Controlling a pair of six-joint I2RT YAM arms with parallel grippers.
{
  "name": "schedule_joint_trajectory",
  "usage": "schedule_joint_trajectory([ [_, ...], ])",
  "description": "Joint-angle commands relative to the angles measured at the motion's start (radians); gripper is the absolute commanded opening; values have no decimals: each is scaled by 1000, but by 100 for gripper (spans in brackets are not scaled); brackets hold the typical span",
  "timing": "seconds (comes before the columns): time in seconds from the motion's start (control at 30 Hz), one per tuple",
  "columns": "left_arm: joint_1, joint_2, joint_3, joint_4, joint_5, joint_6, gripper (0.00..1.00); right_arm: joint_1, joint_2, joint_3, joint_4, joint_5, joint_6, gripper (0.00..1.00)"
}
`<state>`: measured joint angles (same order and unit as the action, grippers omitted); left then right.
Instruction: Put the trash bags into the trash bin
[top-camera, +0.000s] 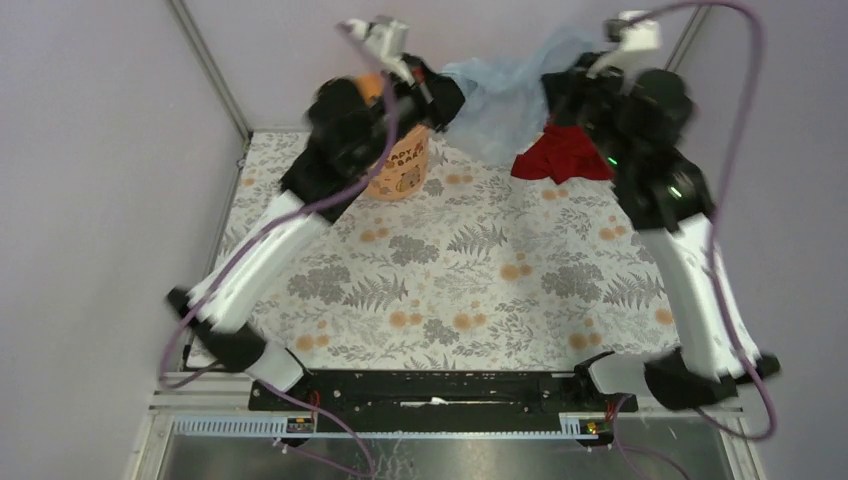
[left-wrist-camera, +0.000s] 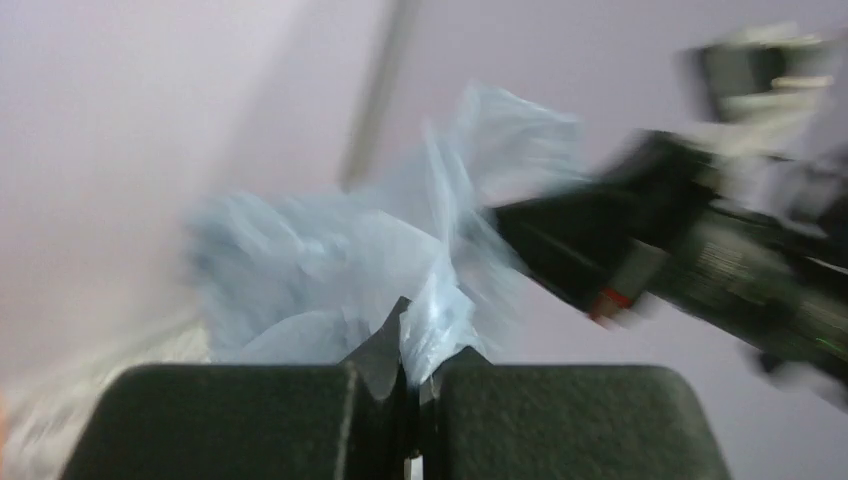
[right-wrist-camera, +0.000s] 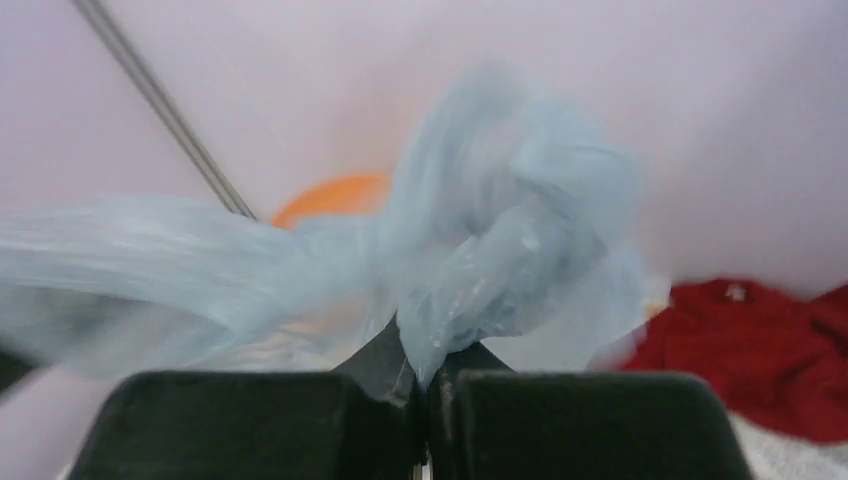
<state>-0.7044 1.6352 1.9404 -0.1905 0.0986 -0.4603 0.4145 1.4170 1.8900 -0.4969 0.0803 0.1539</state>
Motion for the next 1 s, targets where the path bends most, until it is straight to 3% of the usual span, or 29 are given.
schedule_joint_trajectory([
  [0.0,-190,-354,-317,316,-69,253,0,8,-377,-255,250,-63,-50,0],
  [0.07,-183,-431,-596,338,-315,195,0,9,-478,-528,349,-64,-24,0],
  [0.13,-129,-415,-760,185,-418,3,0,9,-491,-745,339,-48,27,0],
  [0.2,-34,-336,-904,29,-291,-137,0,9,-422,-911,249,-59,96,0],
  [0.27,-7,-270,-1034,-50,-222,-223,0,10,-338,-1030,152,-119,140,0],
  [0.4,-22,-385,-1247,119,-133,-275,0,16,-416,-1200,228,-177,201,0],
  [0.5,0,-363,-1077,145,-104,-199,0,15,-392,-1028,218,-136,144,0],
  [0.63,22,-159,-460,-83,31,-54,0,16,-179,-521,16,-86,5,0],
  [0.7,11,-138,-252,-87,66,-25,0,17,-130,-314,-78,-58,-18,0],
  [0.73,3,-160,-215,-48,66,-22,0,17,-137,-264,-80,-55,-18,0],
  [0.8,-6,-231,-277,47,62,-37,0,17,-216,-275,-33,-66,12,0],
  [0.97,-4,-385,-582,78,-16,-79,0,17,-396,-627,85,-133,74,0],
])
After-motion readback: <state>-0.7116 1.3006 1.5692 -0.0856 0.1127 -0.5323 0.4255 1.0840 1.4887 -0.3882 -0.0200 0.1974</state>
